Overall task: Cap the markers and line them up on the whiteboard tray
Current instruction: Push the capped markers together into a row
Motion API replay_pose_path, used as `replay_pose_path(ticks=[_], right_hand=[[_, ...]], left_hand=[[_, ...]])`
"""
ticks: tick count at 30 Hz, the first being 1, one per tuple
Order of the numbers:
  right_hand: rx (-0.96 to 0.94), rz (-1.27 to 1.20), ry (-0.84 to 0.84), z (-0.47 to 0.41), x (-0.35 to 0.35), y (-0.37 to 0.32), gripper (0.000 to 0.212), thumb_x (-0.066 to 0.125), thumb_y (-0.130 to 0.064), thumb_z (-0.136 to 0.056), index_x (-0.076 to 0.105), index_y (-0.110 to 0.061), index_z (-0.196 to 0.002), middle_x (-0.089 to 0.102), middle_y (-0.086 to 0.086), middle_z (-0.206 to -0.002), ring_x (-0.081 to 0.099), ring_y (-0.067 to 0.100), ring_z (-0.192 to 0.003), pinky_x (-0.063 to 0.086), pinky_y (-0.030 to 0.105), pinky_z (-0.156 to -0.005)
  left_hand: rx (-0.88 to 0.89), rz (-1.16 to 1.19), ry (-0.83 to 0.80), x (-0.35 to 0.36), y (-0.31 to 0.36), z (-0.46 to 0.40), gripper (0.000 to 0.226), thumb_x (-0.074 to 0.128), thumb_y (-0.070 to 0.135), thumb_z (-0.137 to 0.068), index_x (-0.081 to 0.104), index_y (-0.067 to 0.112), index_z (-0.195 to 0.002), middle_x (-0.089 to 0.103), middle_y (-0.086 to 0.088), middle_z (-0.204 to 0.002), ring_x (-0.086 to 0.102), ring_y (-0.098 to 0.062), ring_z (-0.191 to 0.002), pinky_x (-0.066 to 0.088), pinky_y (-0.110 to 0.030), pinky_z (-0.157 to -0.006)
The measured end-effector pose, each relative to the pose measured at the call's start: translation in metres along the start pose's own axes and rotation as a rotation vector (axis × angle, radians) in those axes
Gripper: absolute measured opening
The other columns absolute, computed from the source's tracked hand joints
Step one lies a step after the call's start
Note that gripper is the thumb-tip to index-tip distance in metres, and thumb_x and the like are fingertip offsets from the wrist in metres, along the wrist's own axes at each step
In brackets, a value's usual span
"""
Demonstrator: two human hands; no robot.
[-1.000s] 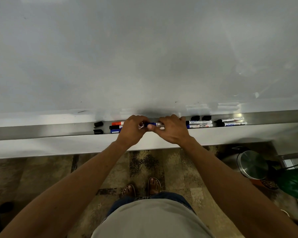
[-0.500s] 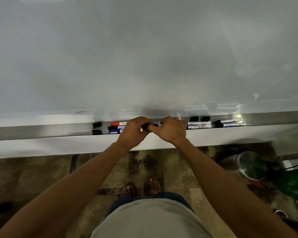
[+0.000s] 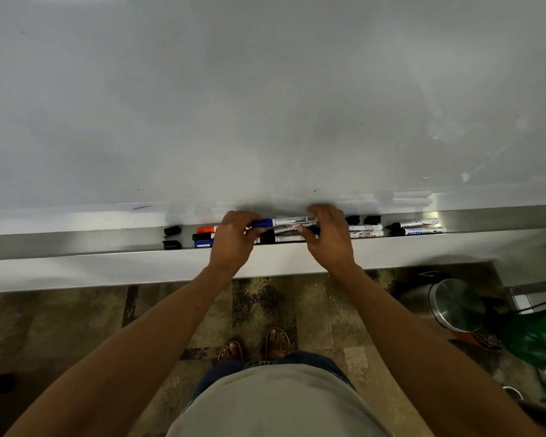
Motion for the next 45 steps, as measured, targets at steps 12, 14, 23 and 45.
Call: replay_pose_path(ticks=[12,14,23,45], right_hand=[[-0.031,0.206,-0.081,0.005,0.005,0.018,0.008,0.074,-0.010,-0.078,0.068,-0.009,-0.083,0.068,0.009,-0.080,0.056,0.034,-0.080,0.043,0.037,-0.067],[-0.045,0.201,-0.096,0.004,0.005,0.016,0.007,0.072,-0.007,-0.078,0.065,-0.009,-0.079,0.067,0.009,-0.076,0.056,0.033,-0.077,0.040,0.035,-0.066],[-0.147,0.287,-0.146,0.001,0.008,0.010,0.024,0.071,-0.013,-0.079,0.068,-0.010,-0.103,0.069,0.010,-0.095,0.057,0.033,-0.089,0.043,0.039,-0.075],[-0.202,0.200,-0.241,-0.005,0.008,-0.003,0.022,0.065,0.002,-0.077,0.066,-0.009,-0.097,0.068,0.012,-0.092,0.055,0.033,-0.086,0.045,0.041,-0.072]], left_hand=[[-0.037,-0.132,-0.005,0.021,-0.005,-0.001,0.021,0.065,-0.002,-0.079,0.067,0.006,-0.098,0.065,-0.011,-0.099,0.057,-0.028,-0.095,0.041,-0.025,-0.081],[-0.035,-0.143,-0.012,0.026,-0.004,-0.002,0.021,0.065,-0.001,-0.079,0.067,0.006,-0.099,0.064,-0.011,-0.100,0.057,-0.028,-0.095,0.045,-0.029,-0.081],[-0.069,-0.218,-0.033,0.038,-0.005,-0.003,0.018,0.066,0.005,-0.082,0.062,0.004,-0.100,0.057,-0.014,-0.107,0.060,-0.032,-0.083,0.056,-0.040,-0.066],[0.130,-0.394,-0.278,0.070,0.006,0.013,0.025,0.060,0.015,-0.089,0.065,0.009,-0.113,0.063,-0.012,-0.110,0.054,-0.033,-0.101,0.042,-0.042,-0.085]])
Point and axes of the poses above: each hand's wrist, its own z-axis away from the middle knuckle, its own x-axis out of the palm, y = z × x, the point moved 9 cm from there along -z, towards the middle knuckle
